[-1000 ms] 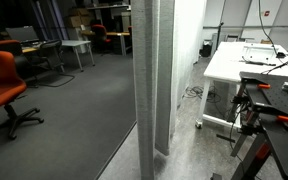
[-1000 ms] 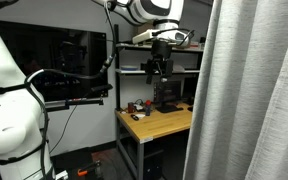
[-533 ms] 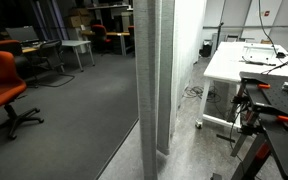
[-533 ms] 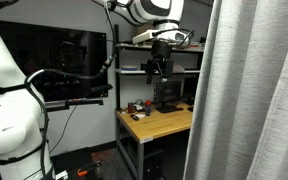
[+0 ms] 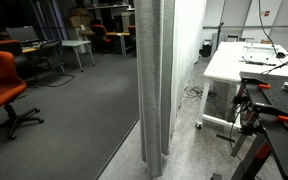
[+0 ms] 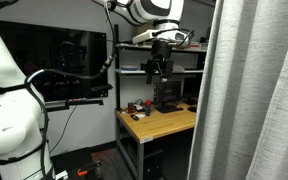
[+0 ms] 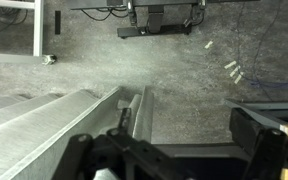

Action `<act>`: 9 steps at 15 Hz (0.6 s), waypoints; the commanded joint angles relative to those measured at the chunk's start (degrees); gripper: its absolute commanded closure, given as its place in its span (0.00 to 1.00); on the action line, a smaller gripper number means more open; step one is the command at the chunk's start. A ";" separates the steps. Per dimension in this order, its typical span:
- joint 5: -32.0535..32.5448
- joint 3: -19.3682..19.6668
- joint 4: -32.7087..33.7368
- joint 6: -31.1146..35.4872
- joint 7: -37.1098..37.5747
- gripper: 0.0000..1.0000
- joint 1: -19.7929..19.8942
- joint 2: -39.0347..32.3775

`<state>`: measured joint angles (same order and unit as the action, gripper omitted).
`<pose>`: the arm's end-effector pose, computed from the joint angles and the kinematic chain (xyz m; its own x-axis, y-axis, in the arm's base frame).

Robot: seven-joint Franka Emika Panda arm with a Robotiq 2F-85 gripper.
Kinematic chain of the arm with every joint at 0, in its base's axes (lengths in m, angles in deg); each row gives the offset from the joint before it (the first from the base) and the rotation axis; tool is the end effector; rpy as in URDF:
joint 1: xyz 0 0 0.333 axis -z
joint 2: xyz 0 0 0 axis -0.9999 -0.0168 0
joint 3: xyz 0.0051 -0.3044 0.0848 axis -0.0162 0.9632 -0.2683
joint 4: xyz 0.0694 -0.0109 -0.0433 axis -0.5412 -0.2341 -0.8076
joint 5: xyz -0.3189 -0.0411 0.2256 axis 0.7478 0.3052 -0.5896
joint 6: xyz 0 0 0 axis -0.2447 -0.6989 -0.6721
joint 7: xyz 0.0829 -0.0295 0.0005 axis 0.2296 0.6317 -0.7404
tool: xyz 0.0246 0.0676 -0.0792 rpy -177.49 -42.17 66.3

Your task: Slide the curtain to the left

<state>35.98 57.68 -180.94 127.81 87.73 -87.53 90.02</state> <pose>0.4540 -0.0236 0.5430 0.9822 -0.0533 -0.1801 -0.0448 -0.9977 0.0509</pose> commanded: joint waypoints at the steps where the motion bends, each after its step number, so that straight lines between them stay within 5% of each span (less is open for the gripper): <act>1: 0.01 0.08 0.09 -0.09 0.03 0.00 -0.11 -0.04; 9: -1.06 0.57 0.29 4.71 1.82 0.00 0.29 -0.69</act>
<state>35.81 57.94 -181.04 129.27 87.95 -87.54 89.93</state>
